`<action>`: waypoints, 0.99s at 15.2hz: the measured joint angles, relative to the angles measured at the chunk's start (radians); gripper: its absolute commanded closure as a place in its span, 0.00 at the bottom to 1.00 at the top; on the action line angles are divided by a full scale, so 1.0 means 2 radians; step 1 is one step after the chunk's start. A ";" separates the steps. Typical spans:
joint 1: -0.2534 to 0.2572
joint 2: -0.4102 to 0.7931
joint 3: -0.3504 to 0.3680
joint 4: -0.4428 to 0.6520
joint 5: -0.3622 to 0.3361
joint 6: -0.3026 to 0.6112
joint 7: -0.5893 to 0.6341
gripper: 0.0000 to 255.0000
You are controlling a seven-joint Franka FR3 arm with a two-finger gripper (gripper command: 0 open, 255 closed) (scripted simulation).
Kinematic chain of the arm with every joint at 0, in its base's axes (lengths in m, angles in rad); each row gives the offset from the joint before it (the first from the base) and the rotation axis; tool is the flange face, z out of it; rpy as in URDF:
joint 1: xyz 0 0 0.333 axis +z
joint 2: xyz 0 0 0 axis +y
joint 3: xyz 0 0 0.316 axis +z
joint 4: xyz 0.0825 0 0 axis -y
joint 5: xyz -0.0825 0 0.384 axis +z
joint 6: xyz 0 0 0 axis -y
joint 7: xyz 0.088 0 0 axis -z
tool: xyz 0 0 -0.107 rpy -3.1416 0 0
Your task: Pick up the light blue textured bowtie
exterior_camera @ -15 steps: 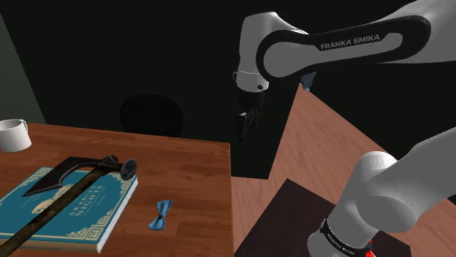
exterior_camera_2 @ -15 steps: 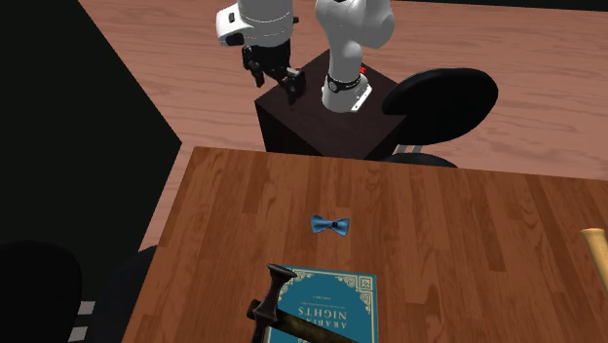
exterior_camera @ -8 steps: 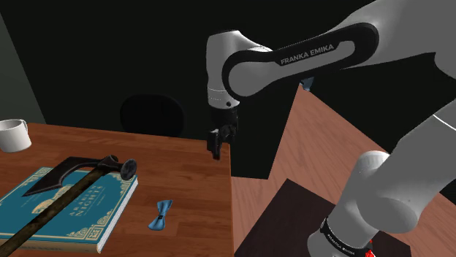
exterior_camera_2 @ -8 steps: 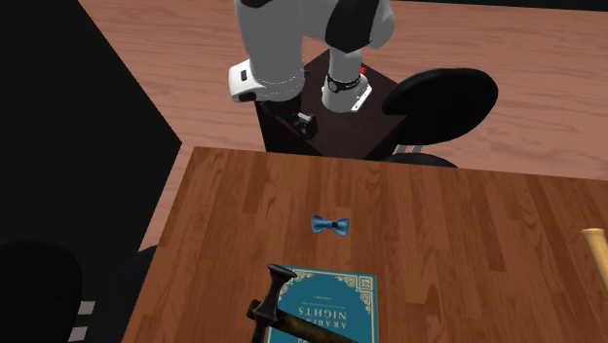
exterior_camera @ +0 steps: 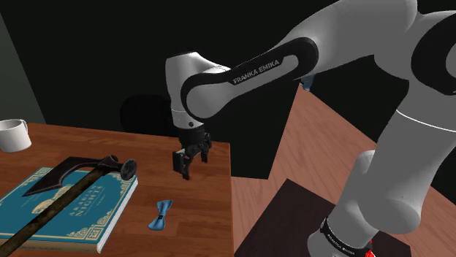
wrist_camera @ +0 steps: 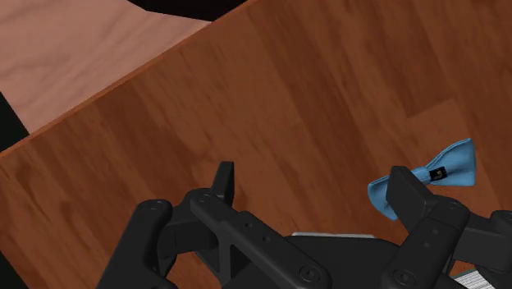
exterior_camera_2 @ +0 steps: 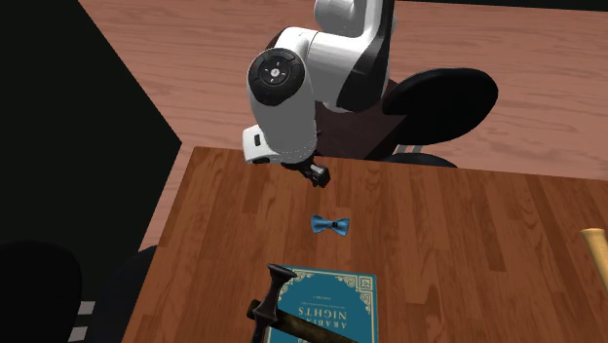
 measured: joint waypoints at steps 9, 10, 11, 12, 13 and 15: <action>0.040 0.173 0.015 0.137 -0.025 0.008 0.071 0.00; 0.044 0.183 0.016 0.146 -0.026 0.007 0.076 0.00; 0.046 0.191 0.016 0.150 -0.027 0.011 0.078 0.00; 0.047 0.197 0.015 0.151 -0.029 0.016 0.079 0.00; 0.048 0.200 0.015 0.148 -0.030 0.022 0.080 0.00; 0.049 0.207 0.014 0.143 -0.032 0.033 0.080 0.00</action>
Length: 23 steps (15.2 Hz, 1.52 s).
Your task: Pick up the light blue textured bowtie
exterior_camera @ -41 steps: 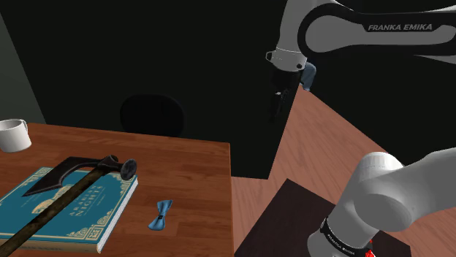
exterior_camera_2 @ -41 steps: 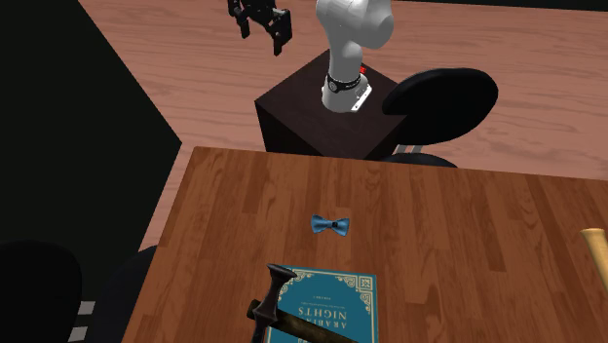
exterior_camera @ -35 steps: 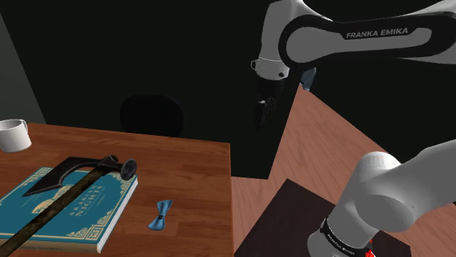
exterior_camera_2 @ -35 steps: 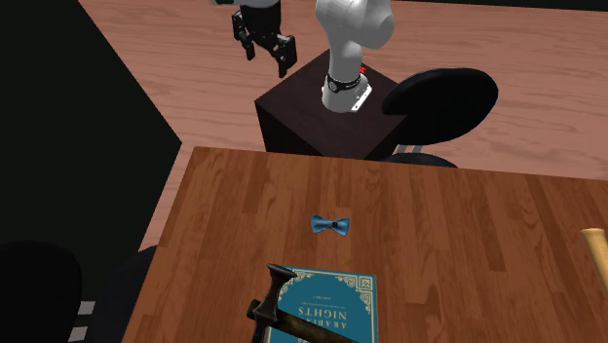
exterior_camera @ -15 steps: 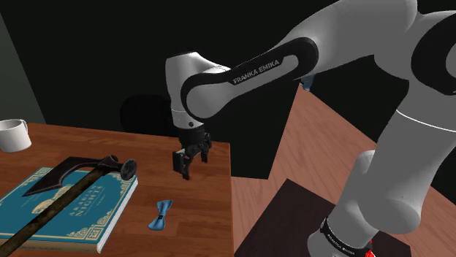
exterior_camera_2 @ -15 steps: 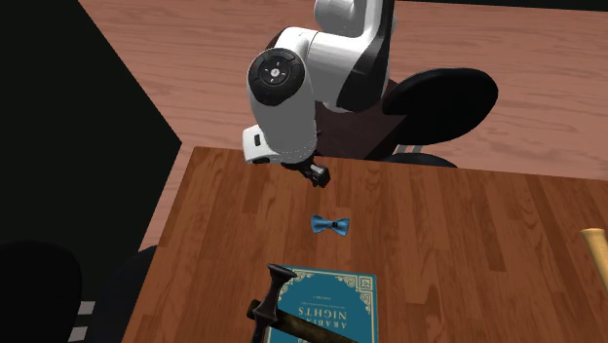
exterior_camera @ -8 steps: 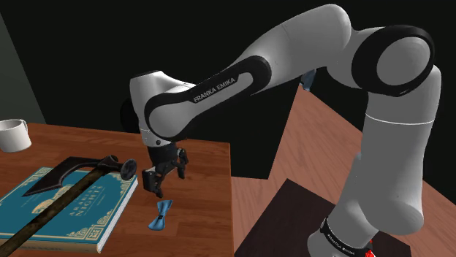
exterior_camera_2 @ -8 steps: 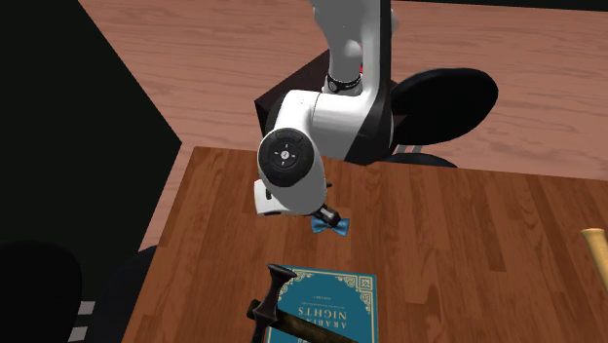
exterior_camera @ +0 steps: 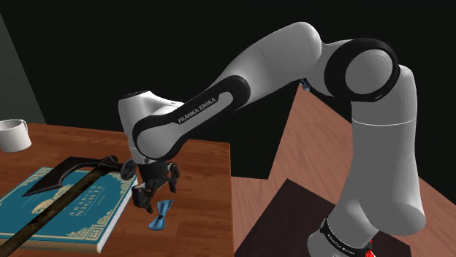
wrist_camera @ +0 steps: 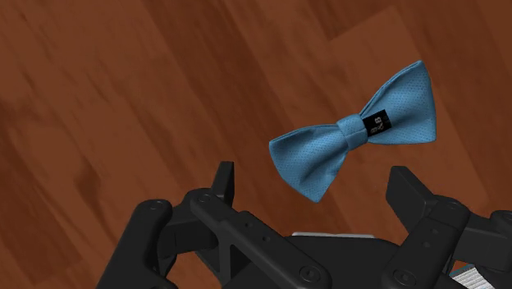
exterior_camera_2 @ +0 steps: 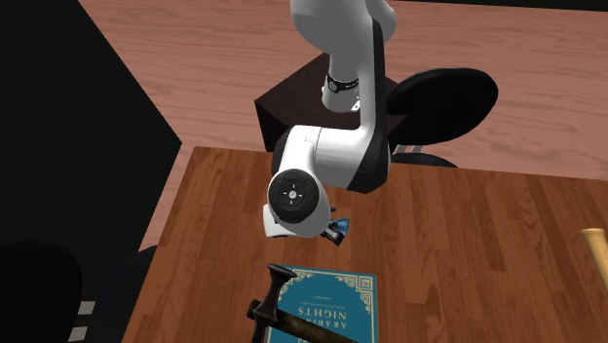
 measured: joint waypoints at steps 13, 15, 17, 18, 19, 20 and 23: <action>0.002 0.010 -0.002 0.000 -0.003 0.012 0.002 1.00; 0.001 0.007 -0.001 0.001 -0.002 0.006 0.001 1.00; 0.000 -0.001 0.000 0.003 0.000 -0.003 0.000 1.00; 0.000 -0.005 0.001 0.004 0.001 -0.008 0.000 1.00; -0.001 -0.010 0.002 0.005 0.003 -0.013 -0.001 1.00; -0.001 -0.011 0.002 0.009 0.004 -0.020 0.000 1.00; -0.002 -0.022 0.004 0.014 0.007 -0.035 -0.001 1.00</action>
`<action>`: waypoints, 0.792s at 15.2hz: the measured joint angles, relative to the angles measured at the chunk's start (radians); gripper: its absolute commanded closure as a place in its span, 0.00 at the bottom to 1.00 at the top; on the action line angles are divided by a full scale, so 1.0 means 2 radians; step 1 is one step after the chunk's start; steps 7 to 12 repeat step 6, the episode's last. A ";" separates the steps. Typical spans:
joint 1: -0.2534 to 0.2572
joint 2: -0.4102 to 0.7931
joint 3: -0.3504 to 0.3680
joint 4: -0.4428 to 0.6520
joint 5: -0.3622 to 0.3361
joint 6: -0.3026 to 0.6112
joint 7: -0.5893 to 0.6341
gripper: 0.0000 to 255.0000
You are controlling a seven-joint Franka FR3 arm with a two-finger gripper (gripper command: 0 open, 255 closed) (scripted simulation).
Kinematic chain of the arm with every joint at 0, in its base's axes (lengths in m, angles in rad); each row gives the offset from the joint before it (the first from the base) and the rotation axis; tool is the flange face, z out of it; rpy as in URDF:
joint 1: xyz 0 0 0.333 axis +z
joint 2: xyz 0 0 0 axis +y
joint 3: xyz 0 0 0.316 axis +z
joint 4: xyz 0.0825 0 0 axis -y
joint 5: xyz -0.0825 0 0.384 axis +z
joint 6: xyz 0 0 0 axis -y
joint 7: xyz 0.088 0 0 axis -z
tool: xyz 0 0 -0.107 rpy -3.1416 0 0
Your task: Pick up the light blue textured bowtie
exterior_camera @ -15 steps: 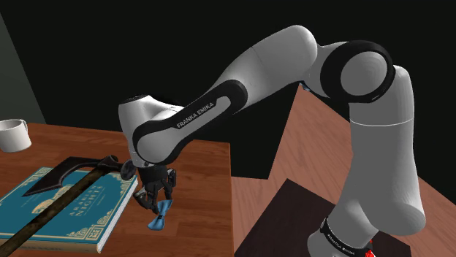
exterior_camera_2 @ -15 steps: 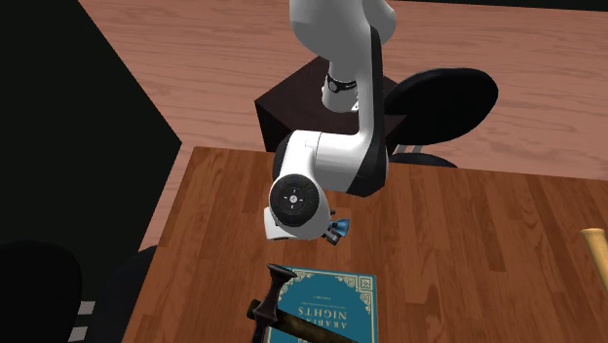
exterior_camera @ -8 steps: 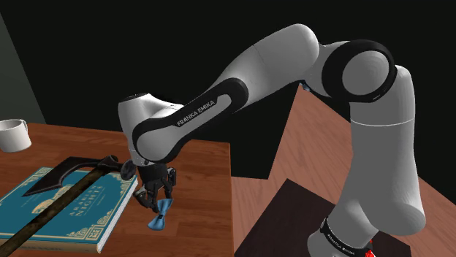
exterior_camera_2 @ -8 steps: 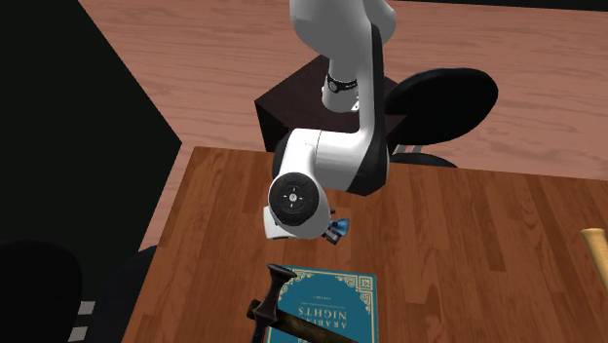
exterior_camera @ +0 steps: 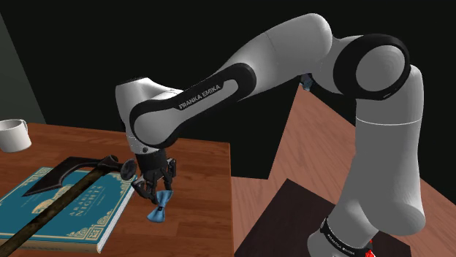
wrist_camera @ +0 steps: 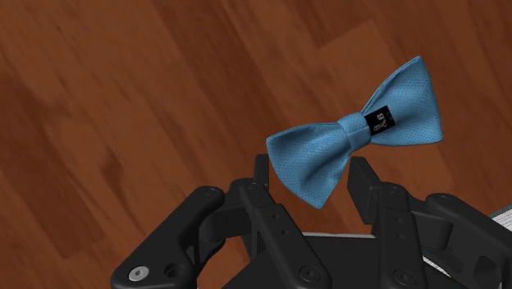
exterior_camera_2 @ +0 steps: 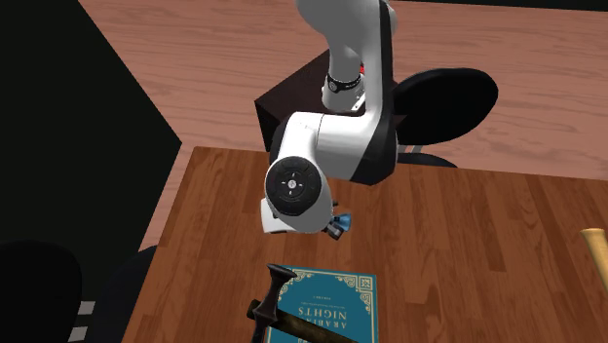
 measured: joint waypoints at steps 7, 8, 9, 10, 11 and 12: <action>-0.002 -0.019 0.003 0.012 0.006 -0.031 -0.002 1.00; -0.002 -0.019 0.003 0.012 0.006 -0.031 -0.002 1.00; -0.002 -0.019 0.003 0.012 0.006 -0.031 -0.002 1.00; -0.002 -0.019 0.003 0.012 0.006 -0.031 -0.002 1.00; -0.002 -0.019 0.003 0.012 0.006 -0.031 -0.002 1.00; -0.002 -0.019 0.003 0.012 0.006 -0.031 -0.002 1.00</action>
